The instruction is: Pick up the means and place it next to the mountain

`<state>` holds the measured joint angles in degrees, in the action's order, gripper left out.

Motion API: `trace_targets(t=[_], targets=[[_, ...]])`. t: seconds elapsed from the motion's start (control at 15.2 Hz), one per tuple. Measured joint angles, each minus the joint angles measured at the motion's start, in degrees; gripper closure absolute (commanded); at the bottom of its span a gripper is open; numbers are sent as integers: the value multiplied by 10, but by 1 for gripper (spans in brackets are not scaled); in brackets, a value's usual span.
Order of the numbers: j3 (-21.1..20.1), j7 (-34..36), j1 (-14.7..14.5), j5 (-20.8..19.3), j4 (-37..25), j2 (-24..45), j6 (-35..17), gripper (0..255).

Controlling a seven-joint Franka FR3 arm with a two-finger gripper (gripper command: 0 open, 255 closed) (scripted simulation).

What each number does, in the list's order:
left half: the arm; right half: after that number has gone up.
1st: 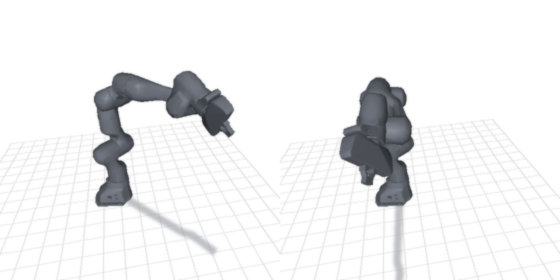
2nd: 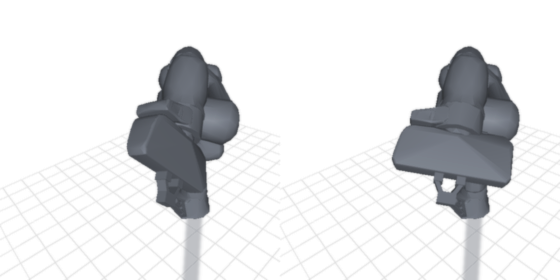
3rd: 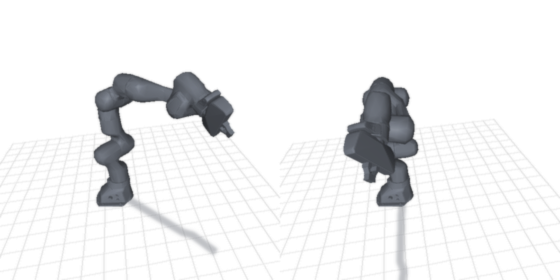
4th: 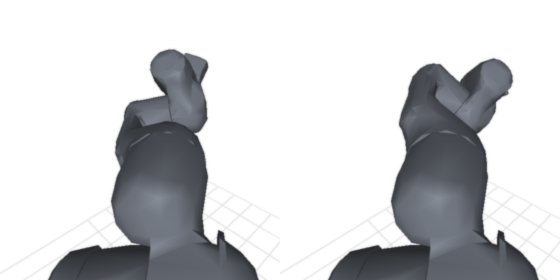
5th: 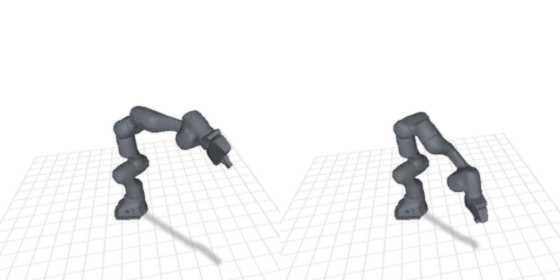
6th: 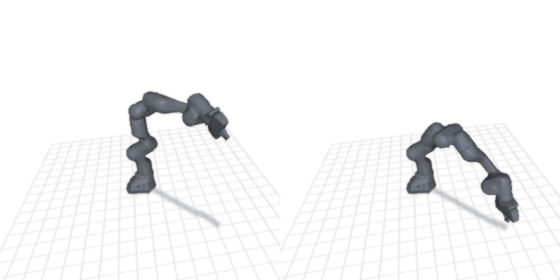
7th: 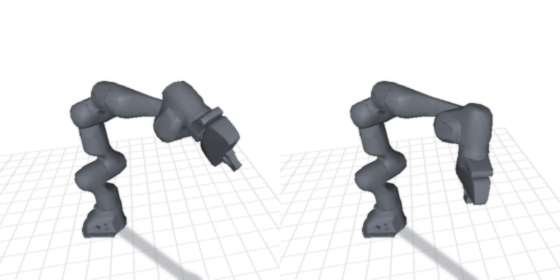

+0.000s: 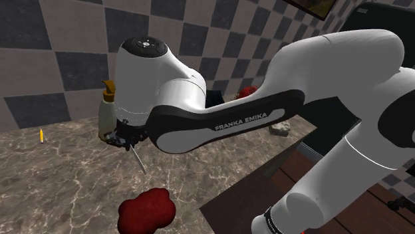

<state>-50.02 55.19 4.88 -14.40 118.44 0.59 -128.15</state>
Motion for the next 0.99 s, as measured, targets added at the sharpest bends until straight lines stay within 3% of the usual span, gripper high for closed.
trace_targets(t=[0.59, 0.99], targets=[[5, -39, 2, 44, -43, -35, 60, 255], [30, -81, 28, 15, -88, 12, 67, 255]])
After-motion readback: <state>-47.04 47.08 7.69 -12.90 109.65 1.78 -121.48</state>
